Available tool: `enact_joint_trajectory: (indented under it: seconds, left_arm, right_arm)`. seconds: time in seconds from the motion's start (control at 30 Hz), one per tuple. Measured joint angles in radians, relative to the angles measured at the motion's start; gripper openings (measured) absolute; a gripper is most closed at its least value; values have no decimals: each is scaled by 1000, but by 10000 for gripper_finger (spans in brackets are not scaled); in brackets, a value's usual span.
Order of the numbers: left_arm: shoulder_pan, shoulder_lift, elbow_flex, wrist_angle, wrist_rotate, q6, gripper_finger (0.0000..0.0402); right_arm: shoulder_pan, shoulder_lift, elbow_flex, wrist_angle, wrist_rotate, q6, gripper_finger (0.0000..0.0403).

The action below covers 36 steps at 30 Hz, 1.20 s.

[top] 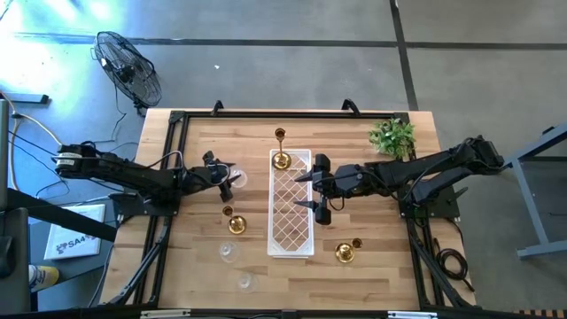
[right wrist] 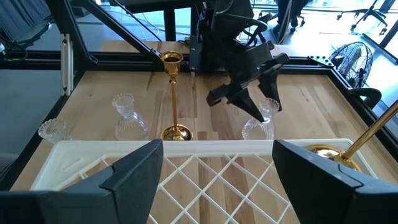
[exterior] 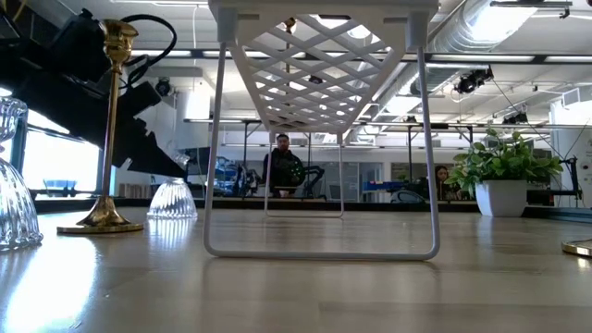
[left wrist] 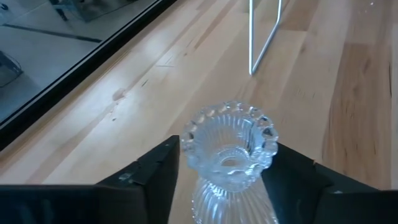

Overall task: Pick & Place candle stick holders
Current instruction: Put the top transparent candle holder on the shelf

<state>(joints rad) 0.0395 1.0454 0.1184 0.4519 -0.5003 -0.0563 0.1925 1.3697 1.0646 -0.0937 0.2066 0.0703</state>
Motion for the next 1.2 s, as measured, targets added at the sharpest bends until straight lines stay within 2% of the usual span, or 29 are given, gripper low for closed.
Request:
enact_joint_trajectory:
  seconds: [0.23,0.6,0.77,0.87,1.07,1.2]
  left_arm:
    - [0,0,1,0,-6,26,130]
    - [0,0,1,-3,-35,25,130]
    - [0,-4,16,-29,-9,-12,130]
    - [-1,-4,45,-71,25,-44,130]
    - [0,-4,121,-196,15,-58,130]
    - [0,-5,201,-345,15,-94,130]
  right_arm:
    - [0,0,0,0,0,0,299]
    - [0,0,0,0,-12,-5,299]
    - [0,0,0,-4,-26,-7,299]
    - [0,0,0,-20,-26,-7,299]
    - [0,0,0,-52,-27,-1,299]
    - [12,0,0,-65,-37,0,299]
